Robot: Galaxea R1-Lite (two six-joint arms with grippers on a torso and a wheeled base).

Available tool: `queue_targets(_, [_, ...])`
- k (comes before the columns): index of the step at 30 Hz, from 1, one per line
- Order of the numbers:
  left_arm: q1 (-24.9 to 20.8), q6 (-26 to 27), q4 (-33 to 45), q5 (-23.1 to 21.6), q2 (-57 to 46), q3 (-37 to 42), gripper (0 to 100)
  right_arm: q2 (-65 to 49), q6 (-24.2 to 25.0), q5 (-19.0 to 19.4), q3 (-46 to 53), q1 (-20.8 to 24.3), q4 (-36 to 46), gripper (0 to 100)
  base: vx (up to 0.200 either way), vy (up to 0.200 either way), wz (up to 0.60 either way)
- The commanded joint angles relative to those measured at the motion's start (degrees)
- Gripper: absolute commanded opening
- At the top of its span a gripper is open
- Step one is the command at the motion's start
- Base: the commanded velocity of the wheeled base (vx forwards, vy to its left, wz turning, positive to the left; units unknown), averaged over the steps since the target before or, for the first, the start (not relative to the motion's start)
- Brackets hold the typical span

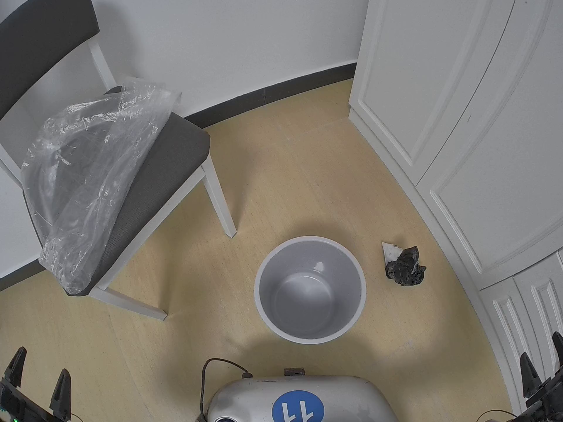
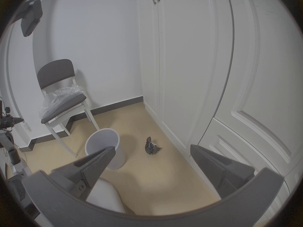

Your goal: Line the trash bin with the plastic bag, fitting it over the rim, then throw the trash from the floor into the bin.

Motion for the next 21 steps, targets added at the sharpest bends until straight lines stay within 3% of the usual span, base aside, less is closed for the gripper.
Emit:
queue_targets(1, [0.04, -0.24, -0.07, 0.18, -0.93, 1.01, 100, -0.94, 0.08, -0.02, 0.92, 0.01, -0.01, 100, 0.0, 0.0, 0.0])
queue_targets(21, [0.04, 2.13, -0.25, -1.93, -0.93, 1.01, 100, -0.94, -2.38, 0.42, 0.92, -0.07, -0.01, 100, 0.0, 0.0, 0.0])
